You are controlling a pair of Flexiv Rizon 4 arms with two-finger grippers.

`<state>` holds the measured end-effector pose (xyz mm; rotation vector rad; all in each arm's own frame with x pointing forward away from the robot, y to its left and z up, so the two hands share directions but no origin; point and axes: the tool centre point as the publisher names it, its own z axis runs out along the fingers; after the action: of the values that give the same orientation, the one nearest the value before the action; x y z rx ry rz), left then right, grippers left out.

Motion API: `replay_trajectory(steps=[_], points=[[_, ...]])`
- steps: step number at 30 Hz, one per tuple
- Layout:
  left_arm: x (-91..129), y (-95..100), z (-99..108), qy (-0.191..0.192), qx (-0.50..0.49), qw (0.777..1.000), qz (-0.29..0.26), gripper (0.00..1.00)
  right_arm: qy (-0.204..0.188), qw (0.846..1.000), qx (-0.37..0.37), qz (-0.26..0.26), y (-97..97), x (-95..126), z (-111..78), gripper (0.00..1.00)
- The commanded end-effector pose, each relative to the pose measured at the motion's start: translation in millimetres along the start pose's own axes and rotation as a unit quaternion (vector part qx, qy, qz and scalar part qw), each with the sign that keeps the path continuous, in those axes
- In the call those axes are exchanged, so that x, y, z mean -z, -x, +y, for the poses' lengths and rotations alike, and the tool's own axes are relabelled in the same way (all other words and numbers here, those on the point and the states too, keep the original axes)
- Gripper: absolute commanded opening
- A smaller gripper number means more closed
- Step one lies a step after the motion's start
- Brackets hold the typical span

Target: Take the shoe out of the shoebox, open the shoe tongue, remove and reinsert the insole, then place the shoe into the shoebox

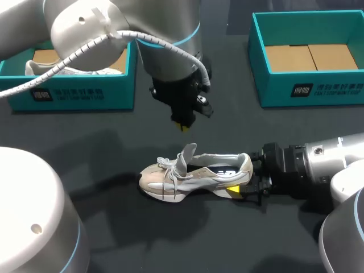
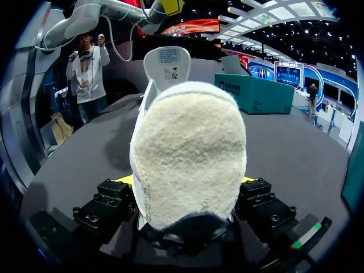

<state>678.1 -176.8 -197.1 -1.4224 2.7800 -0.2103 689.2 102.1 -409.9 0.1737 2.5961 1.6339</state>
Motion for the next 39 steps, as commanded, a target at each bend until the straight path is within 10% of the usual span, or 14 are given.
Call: replay_trajectory(steps=[1,23,39], points=[[-1,3.8,1,-0.011,-0.144,0.989,0.025,0.0,-0.003,1.0,0.0,0.0,0.8,-2,-2.6,0.0],[-44,-42.7,-13,-0.048,-0.457,0.884,0.087,0.0,-0.003,1.0,0.0,0.0,0.8,-2,-2.6,0.0],[-67,-52.8,-17,-0.041,-0.455,0.888,0.063,0.0,-0.003,1.0,0.0,0.0,0.8,-2,-2.6,0.0]])
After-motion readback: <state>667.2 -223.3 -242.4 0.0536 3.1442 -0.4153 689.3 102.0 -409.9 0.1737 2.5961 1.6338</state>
